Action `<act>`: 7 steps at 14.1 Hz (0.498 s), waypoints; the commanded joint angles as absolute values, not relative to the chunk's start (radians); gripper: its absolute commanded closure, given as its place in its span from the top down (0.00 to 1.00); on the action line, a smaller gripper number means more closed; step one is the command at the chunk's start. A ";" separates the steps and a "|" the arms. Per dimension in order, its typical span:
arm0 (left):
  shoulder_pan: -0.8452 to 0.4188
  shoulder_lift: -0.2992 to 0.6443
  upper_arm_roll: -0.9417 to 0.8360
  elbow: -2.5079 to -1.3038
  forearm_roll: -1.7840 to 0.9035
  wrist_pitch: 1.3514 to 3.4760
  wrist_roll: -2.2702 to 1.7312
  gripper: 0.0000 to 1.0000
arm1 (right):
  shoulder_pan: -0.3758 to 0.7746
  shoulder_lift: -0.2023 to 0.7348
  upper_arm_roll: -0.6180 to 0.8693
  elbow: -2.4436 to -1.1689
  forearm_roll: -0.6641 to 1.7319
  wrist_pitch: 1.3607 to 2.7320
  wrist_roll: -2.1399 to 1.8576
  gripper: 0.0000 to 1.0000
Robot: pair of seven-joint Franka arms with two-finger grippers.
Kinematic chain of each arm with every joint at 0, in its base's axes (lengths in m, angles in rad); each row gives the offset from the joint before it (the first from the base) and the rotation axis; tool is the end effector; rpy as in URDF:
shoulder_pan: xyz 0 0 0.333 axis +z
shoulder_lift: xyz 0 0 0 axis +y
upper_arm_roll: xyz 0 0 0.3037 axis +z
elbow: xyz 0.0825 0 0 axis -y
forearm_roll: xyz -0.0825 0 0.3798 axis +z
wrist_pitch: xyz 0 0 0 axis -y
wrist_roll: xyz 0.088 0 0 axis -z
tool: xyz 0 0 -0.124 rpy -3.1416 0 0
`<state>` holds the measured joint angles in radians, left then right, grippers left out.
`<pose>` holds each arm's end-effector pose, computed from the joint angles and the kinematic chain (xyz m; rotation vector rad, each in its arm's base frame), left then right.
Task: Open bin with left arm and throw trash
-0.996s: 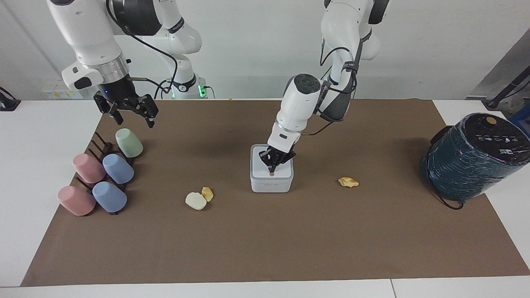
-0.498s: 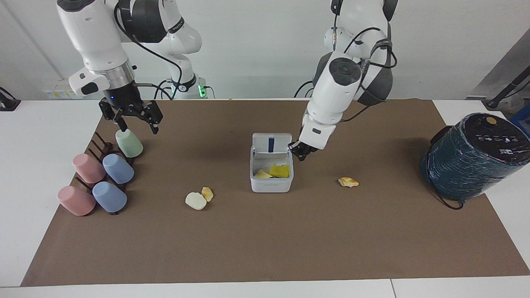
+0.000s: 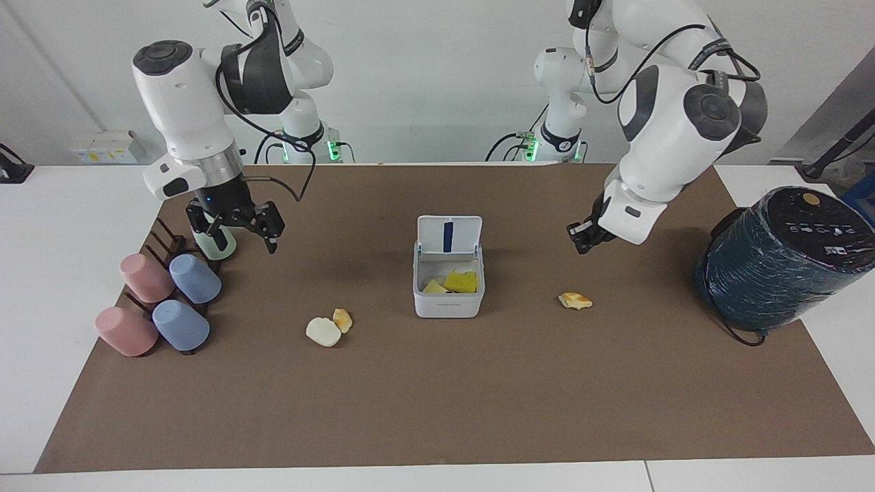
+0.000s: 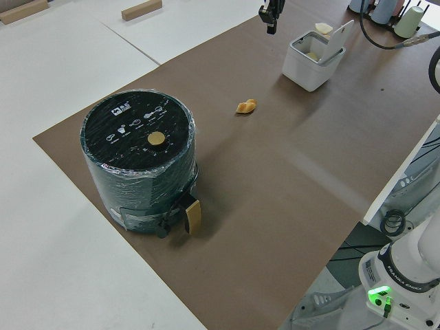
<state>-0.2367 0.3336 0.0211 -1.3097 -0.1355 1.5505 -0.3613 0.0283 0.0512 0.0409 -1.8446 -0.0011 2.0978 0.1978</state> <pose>0.6195 -0.1551 0.5172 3.0304 0.2253 -0.1909 0.5939 0.0407 0.4852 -3.0917 0.1988 -0.3110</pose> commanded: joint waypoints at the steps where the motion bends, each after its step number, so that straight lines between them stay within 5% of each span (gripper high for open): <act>1: -0.172 0.310 0.011 -1.310 -0.111 1.535 -0.211 0.25 | 0.025 0.135 0.043 -1.848 -0.003 2.213 0.167 1.00; 3: -0.149 0.310 0.011 -1.310 -0.075 1.543 -0.105 0.65 | 0.046 0.198 0.043 -1.848 -0.003 2.293 0.117 1.00; 5: -0.147 0.310 0.011 -1.312 -0.057 1.589 -0.060 0.90 | 0.048 0.247 0.046 -1.848 -0.002 2.348 0.040 1.00; 7: -0.141 0.307 0.012 -1.327 -0.028 1.647 -0.054 0.99 | 0.064 0.294 0.048 -1.848 -0.002 2.397 -0.030 1.00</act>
<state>-0.1485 0.3176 0.0197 -1.3099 -0.0649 1.6009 -0.0780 0.0576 0.2582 0.0421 -1.8528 -0.0011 2.3564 0.0411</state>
